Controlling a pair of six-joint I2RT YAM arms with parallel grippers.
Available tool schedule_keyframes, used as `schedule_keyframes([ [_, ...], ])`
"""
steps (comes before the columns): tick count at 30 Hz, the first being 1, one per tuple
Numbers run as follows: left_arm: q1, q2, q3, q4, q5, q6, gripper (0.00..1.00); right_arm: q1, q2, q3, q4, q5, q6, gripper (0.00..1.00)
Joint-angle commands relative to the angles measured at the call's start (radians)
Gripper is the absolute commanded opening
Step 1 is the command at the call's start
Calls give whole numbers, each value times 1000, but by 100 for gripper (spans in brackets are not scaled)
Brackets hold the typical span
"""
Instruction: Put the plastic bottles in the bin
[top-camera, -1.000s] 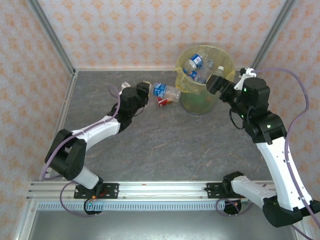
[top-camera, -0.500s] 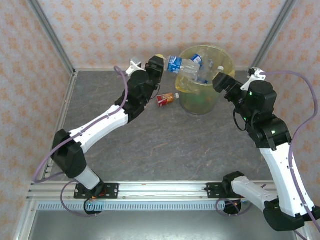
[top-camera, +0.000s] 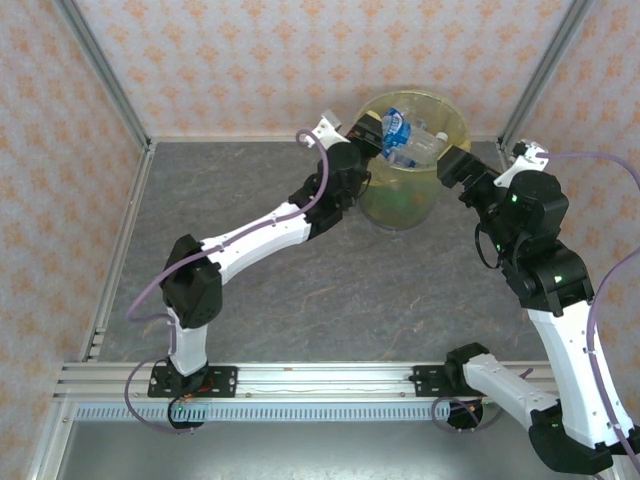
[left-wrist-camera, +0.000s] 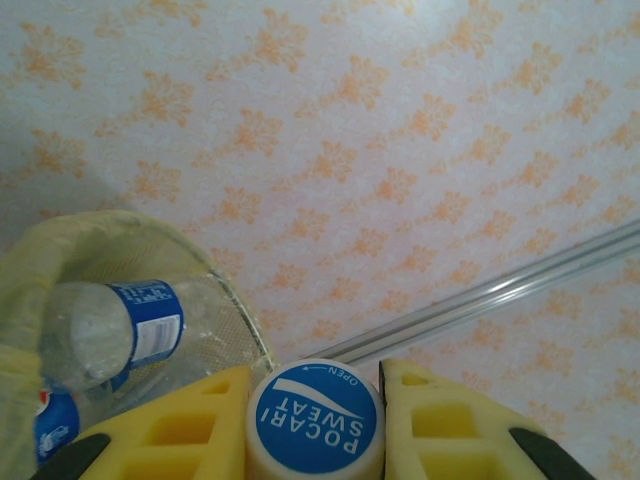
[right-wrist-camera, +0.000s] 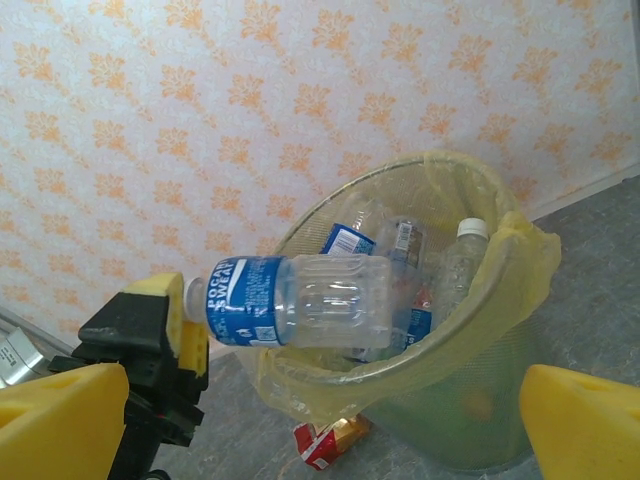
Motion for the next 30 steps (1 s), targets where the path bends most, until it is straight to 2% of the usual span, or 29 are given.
schedule_keyframes([
  [1,-24,47,77,105,-85,175,27,6,-12,34,-17,34,-5,100],
  [5,-40,114,134,139,-119,274,26,5,-10,49,-19,31,-18,100],
  [14,-46,252,265,232,-109,364,26,5,4,73,-43,40,-30,100],
  [22,-54,426,498,210,-118,529,29,5,13,78,-55,51,-41,100],
  [24,-54,433,511,209,-107,556,36,6,15,75,-56,54,-41,100],
  [27,-54,403,475,197,-71,556,58,6,18,67,-48,55,-42,100],
  [30,-54,345,403,201,-59,529,68,6,21,58,-34,50,-41,100],
])
